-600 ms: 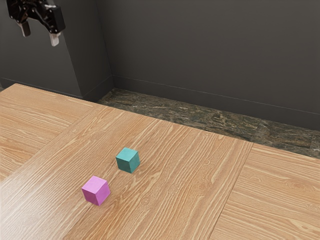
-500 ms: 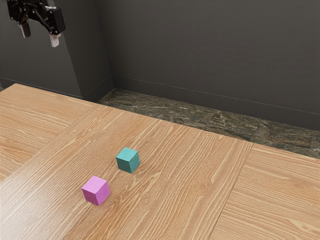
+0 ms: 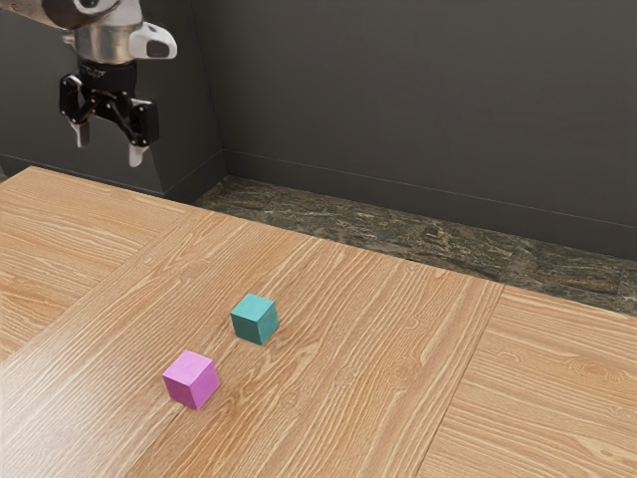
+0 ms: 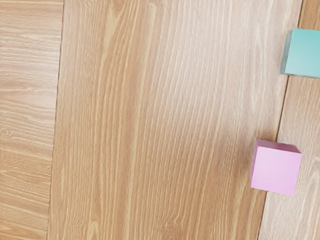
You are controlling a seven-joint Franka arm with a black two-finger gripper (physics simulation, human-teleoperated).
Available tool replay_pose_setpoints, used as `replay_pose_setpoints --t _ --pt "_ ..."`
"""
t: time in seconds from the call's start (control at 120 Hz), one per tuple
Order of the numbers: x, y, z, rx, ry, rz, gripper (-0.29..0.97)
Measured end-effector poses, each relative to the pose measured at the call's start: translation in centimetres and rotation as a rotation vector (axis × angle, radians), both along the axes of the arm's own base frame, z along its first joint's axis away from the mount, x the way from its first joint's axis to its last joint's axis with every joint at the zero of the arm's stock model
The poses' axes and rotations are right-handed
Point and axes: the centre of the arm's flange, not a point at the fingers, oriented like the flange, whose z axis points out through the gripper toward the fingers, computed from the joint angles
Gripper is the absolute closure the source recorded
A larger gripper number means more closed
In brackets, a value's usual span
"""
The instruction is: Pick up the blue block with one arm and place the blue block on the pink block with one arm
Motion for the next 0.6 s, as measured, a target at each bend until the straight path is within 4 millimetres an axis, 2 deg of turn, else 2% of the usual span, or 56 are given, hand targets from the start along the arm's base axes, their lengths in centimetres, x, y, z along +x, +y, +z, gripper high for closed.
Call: replay_pose_setpoints --t 0.108,0.192,0.275,0.333,0.4,0.467,0.517,0.6 --pt "1.0 0.0 -4.4 0.012 0.018 -0.007 0.00" --pt "1.8 -0.2 -6.9 0.014 0.004 -0.020 0.00" --pt "3.6 -1.0 -9.5 0.012 -0.019 -0.047 0.00" --pt "5.0 -3.2 -11.8 0.007 -0.035 -0.094 0.00" --pt "6.1 -7.9 -14.2 -0.008 -0.060 -0.180 0.00" --pt "6.0 -11.6 -16.8 -0.024 -0.067 -0.243 0.00" --pt "5.7 -12.4 -18.7 -0.031 -0.070 -0.254 0.00" --pt "5.8 -11.6 -21.0 -0.040 -0.088 -0.233 0.00"
